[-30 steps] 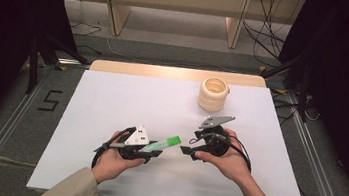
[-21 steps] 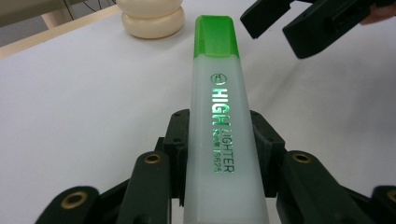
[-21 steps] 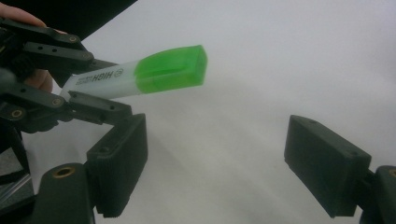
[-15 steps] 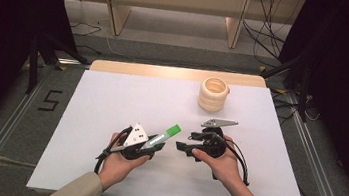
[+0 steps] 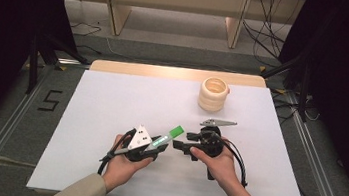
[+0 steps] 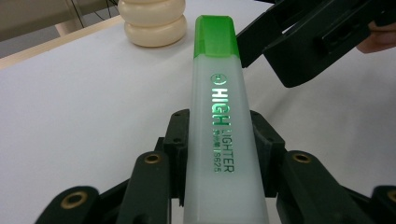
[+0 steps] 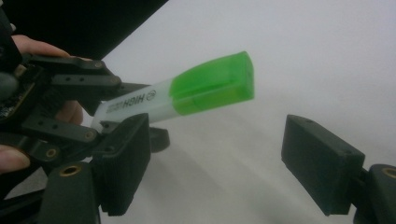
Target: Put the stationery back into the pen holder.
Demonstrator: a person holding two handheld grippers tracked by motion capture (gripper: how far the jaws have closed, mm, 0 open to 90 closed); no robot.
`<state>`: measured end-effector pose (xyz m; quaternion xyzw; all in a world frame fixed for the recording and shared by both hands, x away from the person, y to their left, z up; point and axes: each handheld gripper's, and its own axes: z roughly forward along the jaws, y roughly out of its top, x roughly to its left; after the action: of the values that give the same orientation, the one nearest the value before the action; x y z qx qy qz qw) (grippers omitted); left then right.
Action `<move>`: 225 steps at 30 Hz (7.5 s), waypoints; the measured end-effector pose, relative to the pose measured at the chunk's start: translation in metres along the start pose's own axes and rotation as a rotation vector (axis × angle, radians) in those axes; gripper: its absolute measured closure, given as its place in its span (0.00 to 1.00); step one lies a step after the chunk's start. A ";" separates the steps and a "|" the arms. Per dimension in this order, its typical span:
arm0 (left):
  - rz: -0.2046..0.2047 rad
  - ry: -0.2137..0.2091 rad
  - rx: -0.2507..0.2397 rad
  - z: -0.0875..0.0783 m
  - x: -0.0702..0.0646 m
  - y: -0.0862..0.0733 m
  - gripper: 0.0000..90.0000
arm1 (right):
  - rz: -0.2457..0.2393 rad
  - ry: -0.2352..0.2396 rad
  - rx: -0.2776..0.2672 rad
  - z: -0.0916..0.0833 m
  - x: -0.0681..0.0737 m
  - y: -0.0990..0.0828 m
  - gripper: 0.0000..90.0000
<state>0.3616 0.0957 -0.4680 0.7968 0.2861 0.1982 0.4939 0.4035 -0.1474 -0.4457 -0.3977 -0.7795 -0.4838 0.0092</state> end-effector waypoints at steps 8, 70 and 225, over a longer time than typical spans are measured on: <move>0.014 -0.005 0.001 0.005 -0.005 0.000 0.73 | 0.039 0.032 -0.010 0.006 0.001 0.001 0.30; 0.035 0.046 0.073 0.005 -0.005 -0.004 0.31 | 0.053 0.120 -0.186 -0.017 -0.001 0.015 0.83; -0.073 0.123 0.106 -0.057 0.031 -0.038 0.20 | -0.084 -0.545 -0.394 -0.063 -0.081 0.119 0.83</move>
<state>0.3417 0.1674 -0.4762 0.7974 0.3547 0.2131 0.4393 0.5102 -0.2193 -0.3553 -0.4739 -0.6606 -0.5011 -0.2966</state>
